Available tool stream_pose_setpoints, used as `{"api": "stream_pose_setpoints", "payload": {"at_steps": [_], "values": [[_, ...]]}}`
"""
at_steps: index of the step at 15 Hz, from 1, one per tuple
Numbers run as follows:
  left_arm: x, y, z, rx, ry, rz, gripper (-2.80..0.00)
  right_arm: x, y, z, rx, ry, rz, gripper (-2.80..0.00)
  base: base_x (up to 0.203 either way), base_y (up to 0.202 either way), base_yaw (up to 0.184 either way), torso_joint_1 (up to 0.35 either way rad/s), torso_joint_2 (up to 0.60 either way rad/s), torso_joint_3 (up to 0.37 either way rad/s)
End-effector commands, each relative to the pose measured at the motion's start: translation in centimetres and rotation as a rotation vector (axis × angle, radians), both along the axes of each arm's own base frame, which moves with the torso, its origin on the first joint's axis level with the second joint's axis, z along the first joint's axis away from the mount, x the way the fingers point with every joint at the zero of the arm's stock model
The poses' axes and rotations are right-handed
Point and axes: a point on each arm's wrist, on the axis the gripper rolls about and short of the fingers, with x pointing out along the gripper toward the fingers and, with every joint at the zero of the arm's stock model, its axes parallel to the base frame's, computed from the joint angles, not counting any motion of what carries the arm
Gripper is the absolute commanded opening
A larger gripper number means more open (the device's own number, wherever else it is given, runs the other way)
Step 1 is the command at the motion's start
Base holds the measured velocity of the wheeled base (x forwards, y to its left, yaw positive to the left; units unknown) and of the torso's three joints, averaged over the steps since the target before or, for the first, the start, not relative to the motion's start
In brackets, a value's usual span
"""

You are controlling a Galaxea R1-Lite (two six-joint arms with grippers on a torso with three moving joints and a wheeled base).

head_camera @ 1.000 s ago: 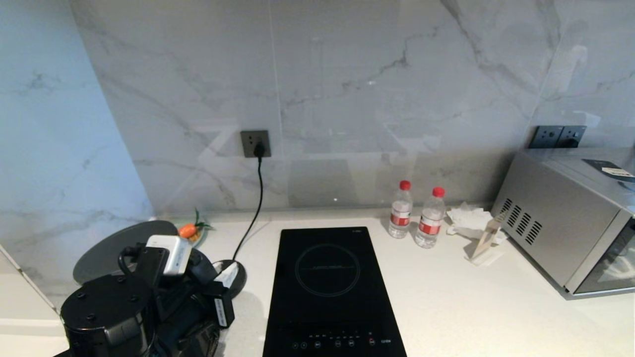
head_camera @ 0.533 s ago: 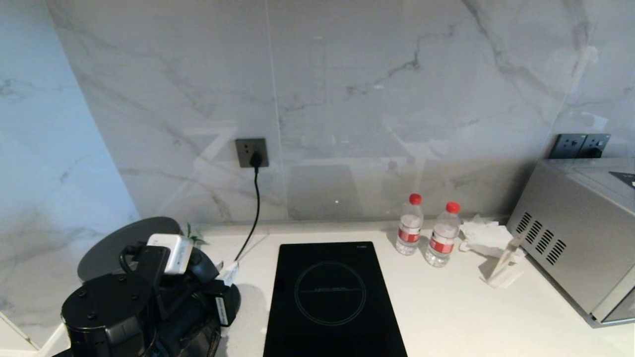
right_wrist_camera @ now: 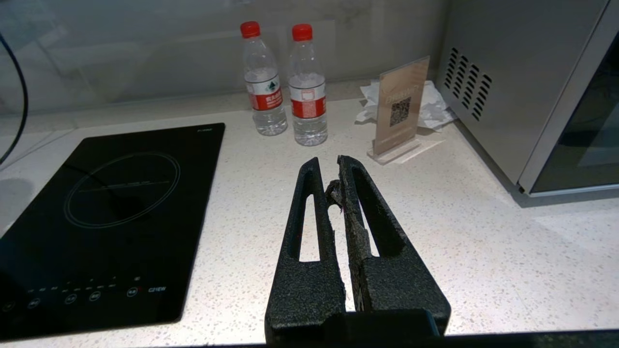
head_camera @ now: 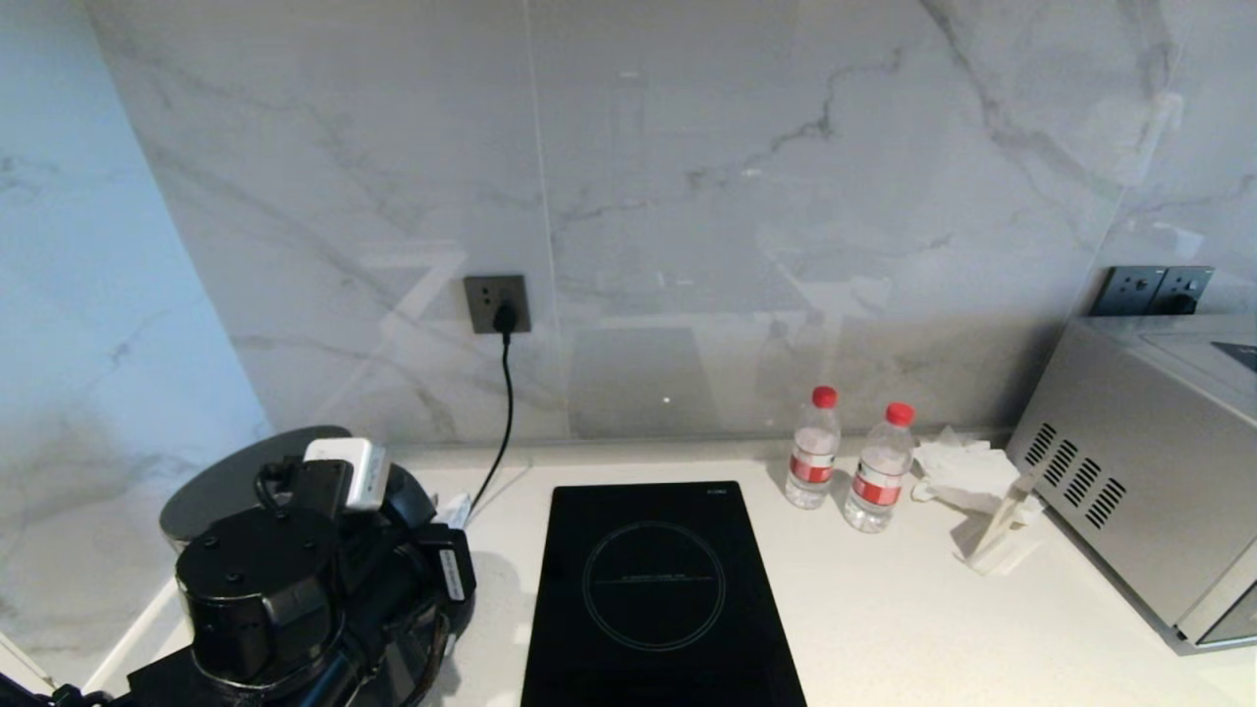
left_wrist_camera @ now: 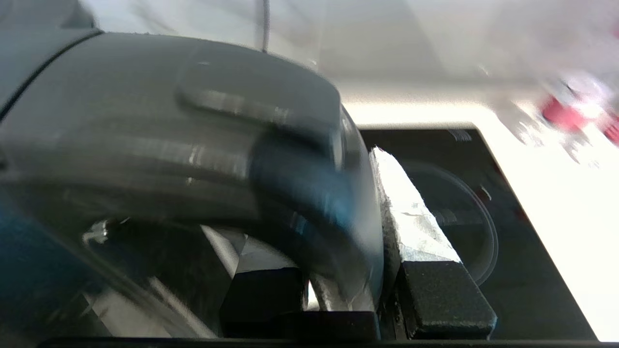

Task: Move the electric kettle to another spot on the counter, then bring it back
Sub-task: Place it on the power base

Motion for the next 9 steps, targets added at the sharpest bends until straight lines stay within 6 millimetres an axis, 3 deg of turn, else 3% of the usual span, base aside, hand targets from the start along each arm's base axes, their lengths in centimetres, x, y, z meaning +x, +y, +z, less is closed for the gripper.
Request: {"api": "stream_pose_setpoints", "payload": {"at_steps": [1, 4, 6, 9], "values": [[0.9, -0.6, 0.1, -0.01, -0.013, 0.008, -2.8, 0.0, 0.0, 0.0, 0.0, 0.0, 0.0, -2.8, 0.0, 0.0, 0.0, 0.0, 0.0, 0.0], [2.1, -1.5, 0.5, -0.011, -0.035, 0.009, -2.8, 0.0, 0.0, 0.0, 0.0, 0.0, 0.0, -2.8, 0.0, 0.0, 0.0, 0.0, 0.0, 0.0], [2.7, -2.0, -0.3, 0.016, -0.017, 0.008, -2.8, 0.0, 0.0, 0.0, 0.0, 0.0, 0.0, -2.8, 0.0, 0.0, 0.0, 0.0, 0.0, 0.0], [5.3, -2.4, -1.0, 0.022, -0.015, 0.051, -2.8, 0.0, 0.0, 0.0, 0.0, 0.0, 0.0, -2.8, 0.0, 0.0, 0.0, 0.0, 0.0, 0.0]]}}
